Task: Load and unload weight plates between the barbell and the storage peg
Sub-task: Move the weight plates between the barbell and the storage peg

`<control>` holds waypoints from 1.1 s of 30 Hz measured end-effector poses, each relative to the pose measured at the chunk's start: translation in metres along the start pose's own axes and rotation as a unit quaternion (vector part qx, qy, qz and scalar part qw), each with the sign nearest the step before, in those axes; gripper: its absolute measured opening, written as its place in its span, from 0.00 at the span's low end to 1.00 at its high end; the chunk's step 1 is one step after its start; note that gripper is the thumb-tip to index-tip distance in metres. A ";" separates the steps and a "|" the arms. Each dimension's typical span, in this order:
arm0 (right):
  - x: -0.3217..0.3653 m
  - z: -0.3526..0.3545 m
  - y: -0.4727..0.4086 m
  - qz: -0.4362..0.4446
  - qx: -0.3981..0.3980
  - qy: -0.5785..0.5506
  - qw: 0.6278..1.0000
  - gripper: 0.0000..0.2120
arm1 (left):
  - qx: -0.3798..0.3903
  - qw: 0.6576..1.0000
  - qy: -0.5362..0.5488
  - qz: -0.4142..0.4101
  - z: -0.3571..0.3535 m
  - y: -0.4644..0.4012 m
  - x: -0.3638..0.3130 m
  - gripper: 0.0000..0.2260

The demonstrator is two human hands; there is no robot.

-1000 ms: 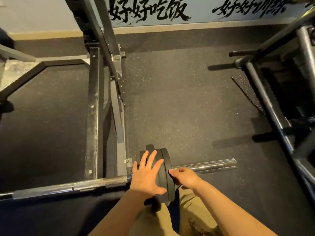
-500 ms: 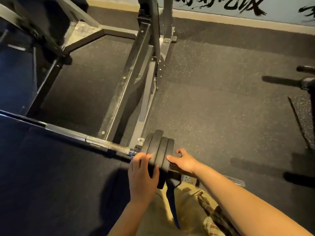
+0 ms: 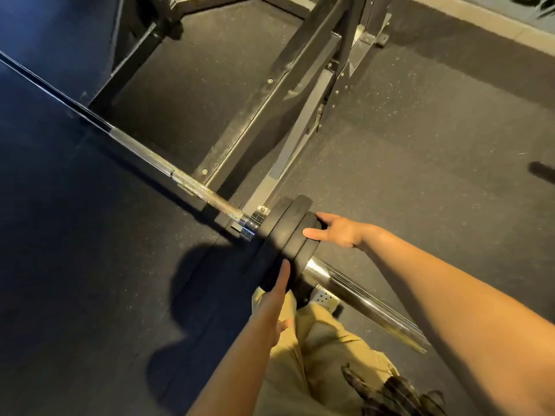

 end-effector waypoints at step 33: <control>-0.059 0.014 -0.019 -0.130 -0.143 0.060 0.979 0.19 | -0.147 0.680 -0.711 -0.100 -0.004 0.005 -0.030 0.35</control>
Point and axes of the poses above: each hand's wrist, its own y-axis away from the middle knuckle, its own z-axis out of the back of the hand, x = y × z, the point moved 10 cm from there along -y, towards the middle knuckle, and after that the axes turned 4 degrees about x, right-handed, at the moved point
